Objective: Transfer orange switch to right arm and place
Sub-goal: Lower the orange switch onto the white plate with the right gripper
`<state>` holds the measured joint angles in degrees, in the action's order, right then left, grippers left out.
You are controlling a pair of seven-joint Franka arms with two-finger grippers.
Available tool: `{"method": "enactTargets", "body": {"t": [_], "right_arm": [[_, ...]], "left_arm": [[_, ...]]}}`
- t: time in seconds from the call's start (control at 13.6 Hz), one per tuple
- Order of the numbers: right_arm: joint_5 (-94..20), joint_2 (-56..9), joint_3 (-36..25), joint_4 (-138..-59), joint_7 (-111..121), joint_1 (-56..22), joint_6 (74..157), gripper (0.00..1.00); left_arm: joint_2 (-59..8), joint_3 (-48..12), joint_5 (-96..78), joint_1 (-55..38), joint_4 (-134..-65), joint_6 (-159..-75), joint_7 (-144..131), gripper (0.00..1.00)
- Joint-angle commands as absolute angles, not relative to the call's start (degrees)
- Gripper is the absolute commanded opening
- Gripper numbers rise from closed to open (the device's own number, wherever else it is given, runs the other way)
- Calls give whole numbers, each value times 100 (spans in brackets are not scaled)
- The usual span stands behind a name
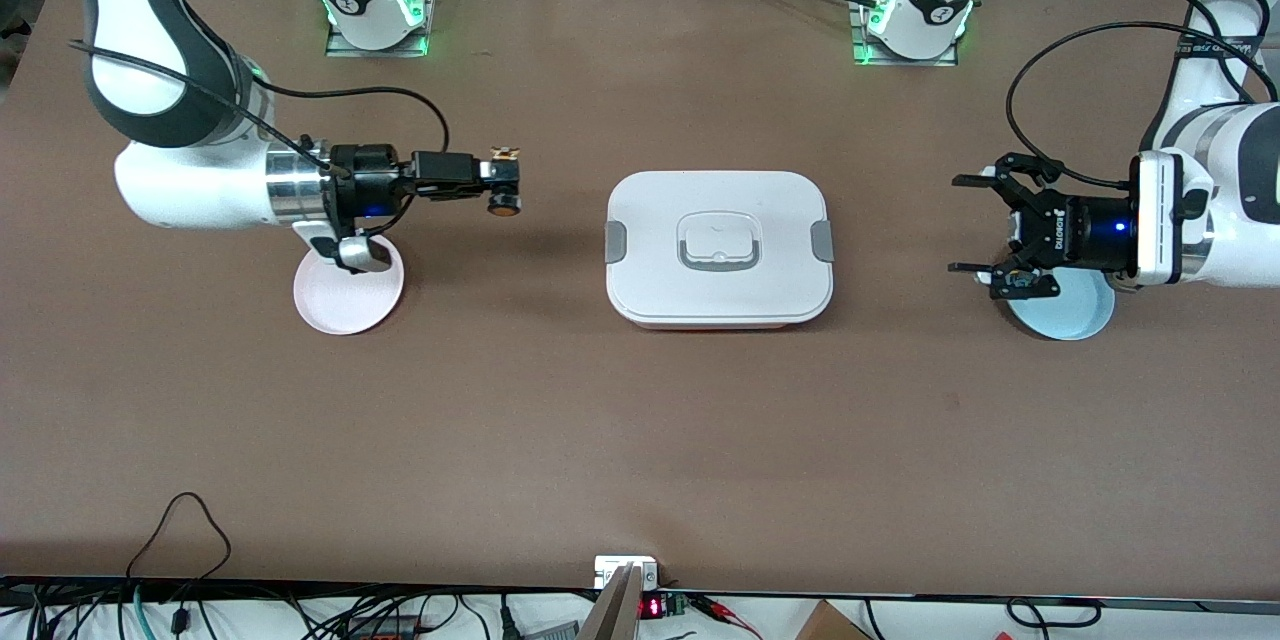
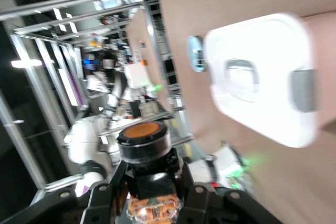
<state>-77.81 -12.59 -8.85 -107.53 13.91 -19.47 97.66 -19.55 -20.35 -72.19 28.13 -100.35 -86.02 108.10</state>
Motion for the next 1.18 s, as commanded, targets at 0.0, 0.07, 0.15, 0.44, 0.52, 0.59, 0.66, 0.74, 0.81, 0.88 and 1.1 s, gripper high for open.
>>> {"method": "enactTargets", "body": {"t": [0.0,0.07,0.15,0.44,0.52,0.59,0.66,0.74,0.81,0.88,1.1], "right_arm": [[-6868,-1143,-1045,-11056,1879,-1820,9642,0],[-6455,-1134,-1142,-11152,2124,-1793,9650,0],[-5886,-1142,-1308,-11240,2466,-1793,9659,0],[-3512,-1187,-1573,-11294,3435,-1661,9799,0],[-2950,-1187,-1573,-11294,3489,-1670,9913,0],[-2396,-1187,-1565,-11303,3594,-1687,10045,0],[-1903,-1195,-1564,-11329,3804,-1731,10220,0],[-1533,-1204,-1564,-11416,4093,-1740,10474,0],[-1251,-1222,-1564,-11521,4444,-1740,10781,0],[-935,-1239,-1556,-11705,4891,-1740,11254,0],[-213,-1257,-1556,-12111,5999,-1749,12258,0]], "left_arm": [[-1302,-1102,-7014,2252,-10090,-8587,10714,100],[-1170,-759,-6918,1972,-10090,-8700,10714,100],[-1012,-512,-6726,1786,-10064,-8893,10714,100],[-484,-220,-5329,1538,-10063,-9229,9532,100],[-353,-202,-4943,1460,-10063,-9246,8962,100],[-186,-133,-4565,1346,-10055,-9255,8408,100],[16,-80,-4066,1188,-10046,-9359,7785,100],[192,-62,-3547,1039,-10028,-9482,7204,100],[254,-53,-3116,924,-9837,-9501,6581,100],[272,-61,-2676,836,-9696,-9501,5887,100],[264,-114,-1428,615,-9387,-9501,4303,100]]}}
